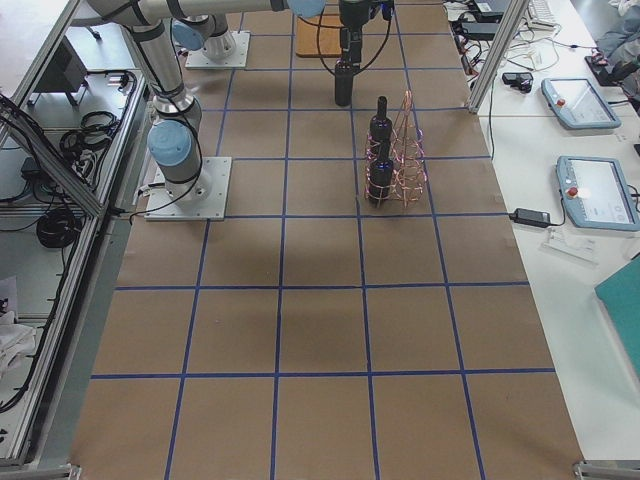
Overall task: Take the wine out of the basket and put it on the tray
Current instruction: 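Lower the left gripper around the standing bottle's neck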
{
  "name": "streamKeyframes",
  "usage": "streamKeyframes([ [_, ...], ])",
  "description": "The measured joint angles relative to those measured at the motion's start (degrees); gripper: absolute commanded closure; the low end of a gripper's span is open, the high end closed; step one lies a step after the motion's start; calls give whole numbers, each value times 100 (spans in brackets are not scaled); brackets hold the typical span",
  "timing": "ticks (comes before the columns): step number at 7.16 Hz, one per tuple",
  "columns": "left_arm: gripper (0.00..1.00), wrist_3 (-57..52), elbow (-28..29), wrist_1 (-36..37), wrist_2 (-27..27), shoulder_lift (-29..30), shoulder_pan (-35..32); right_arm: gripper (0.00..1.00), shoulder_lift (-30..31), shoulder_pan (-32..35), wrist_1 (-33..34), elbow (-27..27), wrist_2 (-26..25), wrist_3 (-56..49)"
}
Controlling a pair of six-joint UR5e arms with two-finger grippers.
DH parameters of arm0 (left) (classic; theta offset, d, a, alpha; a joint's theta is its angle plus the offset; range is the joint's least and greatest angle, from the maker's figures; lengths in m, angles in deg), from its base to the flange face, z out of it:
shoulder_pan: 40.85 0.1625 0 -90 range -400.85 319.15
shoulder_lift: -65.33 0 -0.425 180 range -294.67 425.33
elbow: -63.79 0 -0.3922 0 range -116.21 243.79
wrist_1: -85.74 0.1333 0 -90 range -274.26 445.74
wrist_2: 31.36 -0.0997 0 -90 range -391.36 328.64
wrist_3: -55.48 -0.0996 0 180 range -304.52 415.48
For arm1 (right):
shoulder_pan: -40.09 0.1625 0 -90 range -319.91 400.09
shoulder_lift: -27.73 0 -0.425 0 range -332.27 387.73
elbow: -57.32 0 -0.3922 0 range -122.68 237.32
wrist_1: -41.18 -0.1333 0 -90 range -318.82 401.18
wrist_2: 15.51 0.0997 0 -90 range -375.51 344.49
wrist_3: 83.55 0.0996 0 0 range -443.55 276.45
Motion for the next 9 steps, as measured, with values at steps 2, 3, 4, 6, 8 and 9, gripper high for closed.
streamKeyframes([
  [2, 22, -50, -4, -92, -6, 13, 0, 0, 5, 25, 15, -9, 7, 37],
  [3, 25, -57, -4, -166, -13, 13, 0, 0, 6, 80, 13, -11, 2, 233],
  [4, 37, -69, -4, -219, -21, 10, 0, 0, 0, 192, 17, -10, -21, 523],
  [6, 36, -91, 10, -374, -26, -61, 0, 0, -21, 325, 28, -4, -163, 746],
  [8, 12, -97, 62, -379, -33, -38, 0, 0, -45, 314, 35, -8, -228, 757],
  [9, 10, -95, 73, -361, -33, -36, 2, 0, -47, 232, 40, -6, -247, 734],
])
